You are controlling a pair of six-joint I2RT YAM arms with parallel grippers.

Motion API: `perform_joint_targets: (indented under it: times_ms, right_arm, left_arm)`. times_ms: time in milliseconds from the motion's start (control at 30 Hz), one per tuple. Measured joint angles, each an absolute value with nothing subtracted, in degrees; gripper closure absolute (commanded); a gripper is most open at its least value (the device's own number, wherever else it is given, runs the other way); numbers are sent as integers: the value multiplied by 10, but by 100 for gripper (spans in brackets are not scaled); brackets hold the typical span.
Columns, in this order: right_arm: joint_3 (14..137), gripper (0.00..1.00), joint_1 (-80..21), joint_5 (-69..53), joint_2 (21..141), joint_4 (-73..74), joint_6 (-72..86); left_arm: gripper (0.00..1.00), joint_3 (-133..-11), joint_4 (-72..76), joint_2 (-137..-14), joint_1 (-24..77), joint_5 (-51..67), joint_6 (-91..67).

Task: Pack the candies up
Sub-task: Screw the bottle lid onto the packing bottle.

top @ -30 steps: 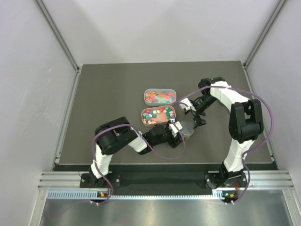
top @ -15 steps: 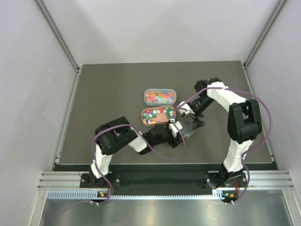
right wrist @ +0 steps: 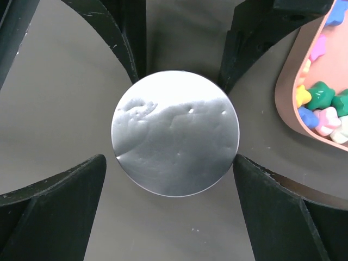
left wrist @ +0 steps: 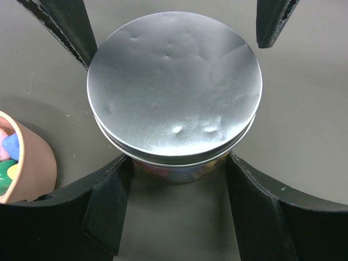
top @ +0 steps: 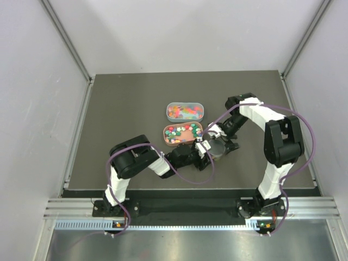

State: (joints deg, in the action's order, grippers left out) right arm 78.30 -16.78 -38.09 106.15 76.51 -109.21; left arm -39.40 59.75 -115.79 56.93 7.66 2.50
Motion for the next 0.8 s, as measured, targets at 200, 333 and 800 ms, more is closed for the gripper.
perform_joint_targets:
  times_ms: [200,333,800]
  right_arm:
    - [784,6,-168,-378,1061,763,-1091]
    - [784,10,-168,-376,1061,762,-1088]
    - [783,17,-178,-373,1060,746,-1047]
  left_arm:
    - [29,-394,597,-1158,569,77,25]
    - [29,-394,597,-1158,569,77,25]
    - [30,-394,597,-1158,569,77,25]
